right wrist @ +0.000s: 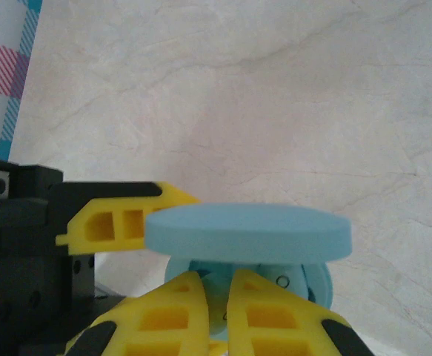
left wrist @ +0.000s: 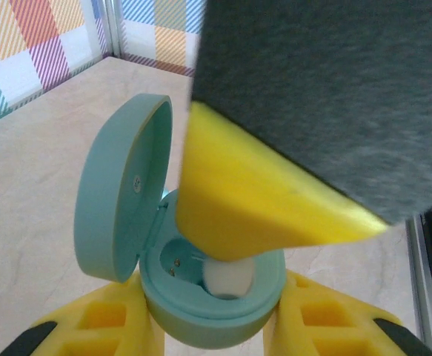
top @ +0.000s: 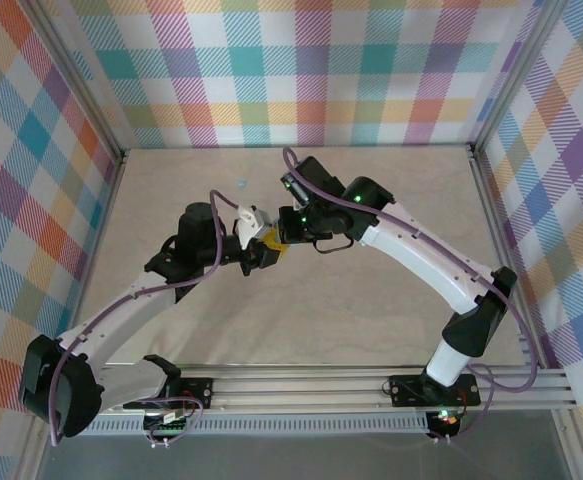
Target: Insert the wireless bluetooth earbuds into the charging case
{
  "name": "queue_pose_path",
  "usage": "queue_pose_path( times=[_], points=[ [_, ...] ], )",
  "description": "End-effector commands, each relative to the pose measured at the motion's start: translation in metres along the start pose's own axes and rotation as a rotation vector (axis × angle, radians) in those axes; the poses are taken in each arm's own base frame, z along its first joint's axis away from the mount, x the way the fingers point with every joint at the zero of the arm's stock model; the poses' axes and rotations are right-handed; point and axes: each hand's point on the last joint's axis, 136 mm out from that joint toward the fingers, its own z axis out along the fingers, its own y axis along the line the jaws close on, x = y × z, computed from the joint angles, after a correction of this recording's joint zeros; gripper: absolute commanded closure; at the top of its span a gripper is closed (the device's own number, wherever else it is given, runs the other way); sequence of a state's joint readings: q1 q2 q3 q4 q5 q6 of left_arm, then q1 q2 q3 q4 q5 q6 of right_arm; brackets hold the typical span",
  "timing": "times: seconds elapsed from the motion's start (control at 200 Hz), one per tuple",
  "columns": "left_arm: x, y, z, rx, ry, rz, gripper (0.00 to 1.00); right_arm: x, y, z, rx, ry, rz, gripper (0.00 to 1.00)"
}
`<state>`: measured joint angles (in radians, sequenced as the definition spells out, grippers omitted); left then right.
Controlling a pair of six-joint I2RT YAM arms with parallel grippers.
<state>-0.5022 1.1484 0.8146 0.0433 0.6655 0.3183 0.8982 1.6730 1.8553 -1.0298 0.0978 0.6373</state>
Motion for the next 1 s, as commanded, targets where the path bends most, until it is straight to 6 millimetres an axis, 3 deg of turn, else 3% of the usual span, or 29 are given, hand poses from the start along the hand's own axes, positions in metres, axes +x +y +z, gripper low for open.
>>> queue_pose_path(
  times=[0.0, 0.23, 0.66, 0.995],
  points=[
    [-0.032, -0.016, -0.009, 0.038, -0.098, 0.069, 0.8, 0.004, -0.009, 0.006, 0.051, 0.018, -0.022, 0.89],
    [-0.031, -0.018, -0.011, 0.032, -0.098, 0.065, 0.8, 0.002, -0.006, 0.009, 0.049, 0.019, -0.032, 0.9],
    [-0.035, -0.015, -0.01, 0.019, -0.097, 0.075, 0.8, 0.029, -0.003, 0.007, 0.066, 0.121, -0.07, 0.88],
    [-0.031, -0.013, -0.009, 0.013, -0.096, 0.073, 0.8, 0.027, 0.004, -0.004, 0.048, 0.133, -0.08, 0.89]
  ],
)
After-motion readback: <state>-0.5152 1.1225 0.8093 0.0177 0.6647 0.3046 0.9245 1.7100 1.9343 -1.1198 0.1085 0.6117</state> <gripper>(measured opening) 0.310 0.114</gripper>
